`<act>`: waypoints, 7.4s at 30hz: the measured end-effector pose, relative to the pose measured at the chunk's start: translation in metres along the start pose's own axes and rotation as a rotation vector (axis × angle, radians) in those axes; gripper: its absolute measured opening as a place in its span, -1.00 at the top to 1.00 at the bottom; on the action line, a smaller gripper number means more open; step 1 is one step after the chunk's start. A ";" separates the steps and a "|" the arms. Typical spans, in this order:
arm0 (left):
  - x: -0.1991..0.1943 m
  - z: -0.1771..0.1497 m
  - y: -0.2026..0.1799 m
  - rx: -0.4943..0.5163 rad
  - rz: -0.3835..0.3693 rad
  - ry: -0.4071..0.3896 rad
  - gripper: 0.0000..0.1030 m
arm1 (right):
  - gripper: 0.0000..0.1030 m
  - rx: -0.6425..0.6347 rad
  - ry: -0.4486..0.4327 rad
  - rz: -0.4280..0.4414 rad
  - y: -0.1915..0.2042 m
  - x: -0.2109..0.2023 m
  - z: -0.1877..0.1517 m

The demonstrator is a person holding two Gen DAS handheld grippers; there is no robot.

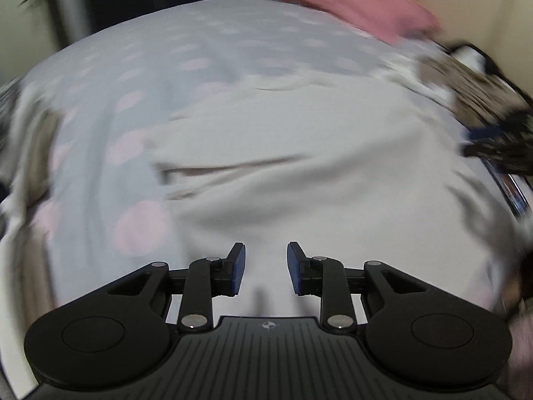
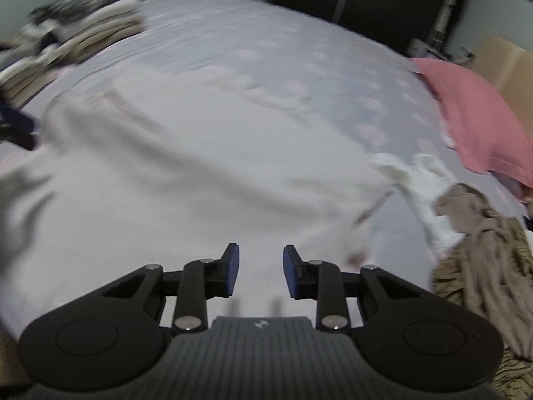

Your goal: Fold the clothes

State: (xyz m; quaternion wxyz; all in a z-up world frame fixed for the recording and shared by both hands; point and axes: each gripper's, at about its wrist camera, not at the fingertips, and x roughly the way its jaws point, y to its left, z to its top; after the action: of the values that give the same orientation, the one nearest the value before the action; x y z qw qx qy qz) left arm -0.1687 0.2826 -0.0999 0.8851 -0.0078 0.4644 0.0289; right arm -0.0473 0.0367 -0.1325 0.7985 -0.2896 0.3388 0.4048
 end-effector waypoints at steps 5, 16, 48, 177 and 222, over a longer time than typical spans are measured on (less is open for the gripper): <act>0.007 -0.018 -0.048 0.163 -0.073 0.062 0.51 | 0.37 -0.111 0.038 0.122 0.056 -0.003 -0.023; 0.017 -0.068 -0.130 0.595 -0.072 0.129 0.49 | 0.35 -0.574 -0.006 0.137 0.128 -0.022 -0.068; 0.026 -0.070 -0.137 0.644 -0.083 0.146 0.97 | 0.55 -0.758 -0.128 0.170 0.144 -0.031 -0.080; -0.082 -0.018 -0.045 0.177 0.448 -0.201 0.90 | 0.86 -0.543 -0.272 -0.617 0.028 -0.070 -0.053; 0.173 0.194 0.108 0.125 0.326 0.089 0.91 | 0.89 -0.318 0.007 -0.424 -0.142 0.185 0.147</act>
State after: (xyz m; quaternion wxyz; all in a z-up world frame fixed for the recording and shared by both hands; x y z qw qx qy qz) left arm 0.0821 0.4057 -0.1307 0.8460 0.1213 0.4992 0.1430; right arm 0.1993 0.1564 -0.1607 0.8087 -0.4773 0.2054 0.2758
